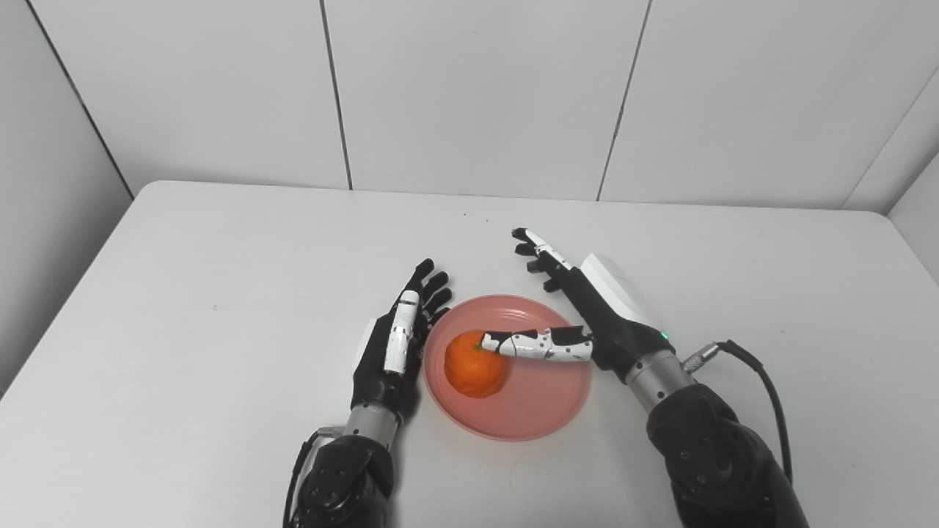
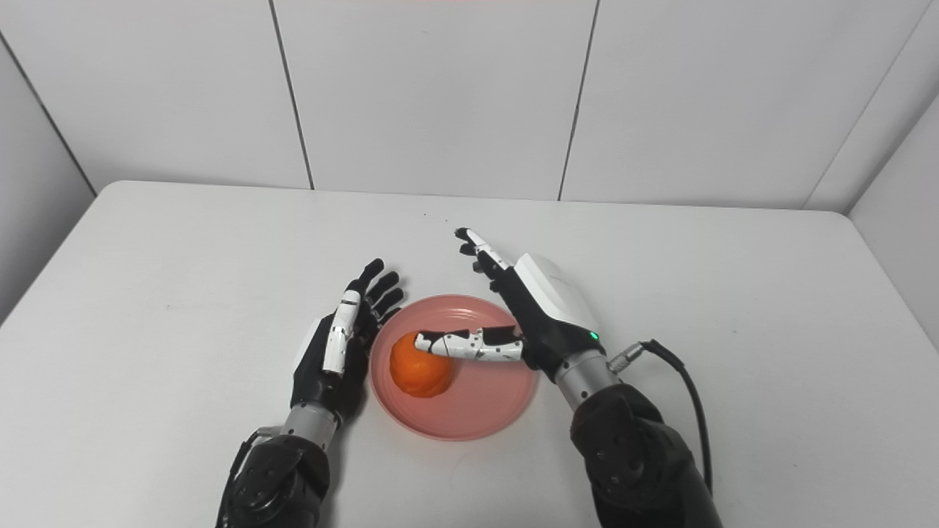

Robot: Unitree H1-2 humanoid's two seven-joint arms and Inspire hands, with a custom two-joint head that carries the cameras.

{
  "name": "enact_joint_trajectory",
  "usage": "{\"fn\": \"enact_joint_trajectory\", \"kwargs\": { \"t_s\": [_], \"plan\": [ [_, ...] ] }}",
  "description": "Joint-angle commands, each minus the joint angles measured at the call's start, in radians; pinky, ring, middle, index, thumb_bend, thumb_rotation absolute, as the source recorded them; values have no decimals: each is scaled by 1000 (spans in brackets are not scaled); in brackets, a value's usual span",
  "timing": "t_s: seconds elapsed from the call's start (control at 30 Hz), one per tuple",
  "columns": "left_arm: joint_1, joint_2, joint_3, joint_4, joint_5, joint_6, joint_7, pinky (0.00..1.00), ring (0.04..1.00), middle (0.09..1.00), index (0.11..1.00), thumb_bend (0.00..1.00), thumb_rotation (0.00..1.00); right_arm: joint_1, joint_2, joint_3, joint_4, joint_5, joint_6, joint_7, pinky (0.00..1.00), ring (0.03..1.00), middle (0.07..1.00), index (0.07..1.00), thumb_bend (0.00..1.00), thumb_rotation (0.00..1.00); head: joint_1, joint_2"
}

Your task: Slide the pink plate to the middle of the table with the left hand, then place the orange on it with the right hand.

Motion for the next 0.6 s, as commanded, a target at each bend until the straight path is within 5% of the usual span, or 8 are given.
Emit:
{"fn": "enact_joint_trajectory", "kwargs": {
  "t_s": [0.0,0.23,0.57],
  "plan": [
    [2,3,7,-2,-6,13,-3,908,919,924,911,386,1000,2,12,-31,-22,19,-97,-94,799,875,912,939,989,738,0,-2],
    [2,21,11,-5,0,21,-9,908,915,924,916,392,1000,58,27,-114,-17,44,-136,-233,795,872,917,943,887,984,-25,-5],
    [0,54,19,-3,-15,1,-46,914,920,931,930,396,1000,145,121,-191,64,232,-165,-330,859,910,946,953,792,1000,-58,-4]
  ]
}}
